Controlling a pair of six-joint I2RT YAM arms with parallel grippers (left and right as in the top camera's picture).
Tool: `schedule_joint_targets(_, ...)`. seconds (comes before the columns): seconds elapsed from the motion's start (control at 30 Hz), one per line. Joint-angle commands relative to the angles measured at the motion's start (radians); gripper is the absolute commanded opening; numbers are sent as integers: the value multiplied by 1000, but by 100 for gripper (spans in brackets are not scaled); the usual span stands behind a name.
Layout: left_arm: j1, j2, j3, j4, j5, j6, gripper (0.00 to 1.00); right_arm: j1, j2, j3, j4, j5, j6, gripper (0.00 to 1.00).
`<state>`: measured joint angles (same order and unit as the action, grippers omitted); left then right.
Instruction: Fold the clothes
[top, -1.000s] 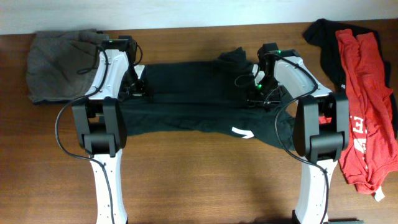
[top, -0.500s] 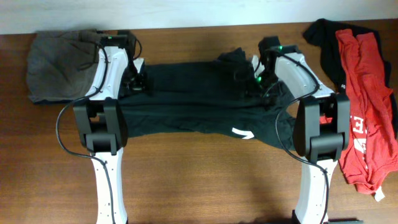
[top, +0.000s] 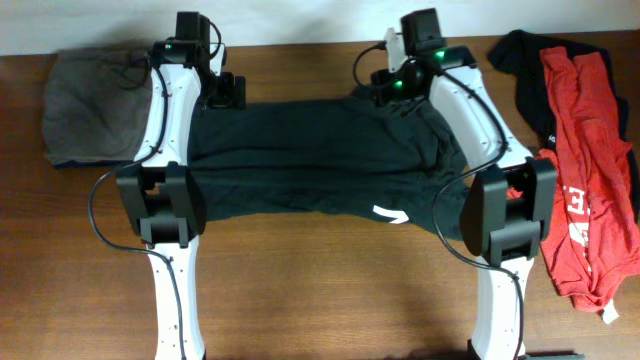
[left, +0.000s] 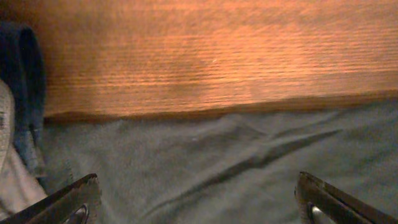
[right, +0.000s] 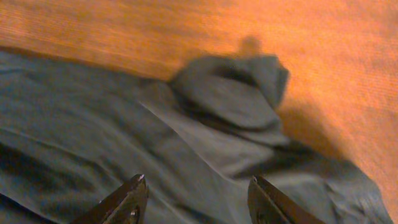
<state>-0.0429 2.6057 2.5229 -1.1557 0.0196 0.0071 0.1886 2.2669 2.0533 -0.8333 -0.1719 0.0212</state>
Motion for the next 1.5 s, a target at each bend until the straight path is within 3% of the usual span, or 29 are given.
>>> schedule_joint_targets(0.0, 24, 70, 2, 10, -11, -3, 99, 21, 8, 13, 13, 35, -14, 57)
schedule_joint_targets(0.47, 45, 126, 3, 85, -100, -6, 99, 23, 14, 12, 36, 46, -41, 56)
schedule_joint_targets(0.77, 46, 126, 3, 92, -234, -64, 99, 23, 14, 12, 50, 45, -41, 57)
schedule_joint_targets(1.13, 46, 176, -2, 108, -162, -110, 92, 23, 14, 12, 48, 46, -44, 56)
schedule_joint_targets(1.23, 46, 213, -2, 92, -154, -120, 79, 23, 14, 11, 50, 49, -56, 56)
schedule_joint_targets(1.37, 46, 220, -2, 94, -154, -127, 47, 23, 14, 11, 66, 49, -59, 55)
schedule_joint_targets(1.47, 46, 220, -2, 96, -154, -127, 32, 26, 18, 11, 84, 49, -59, 53)
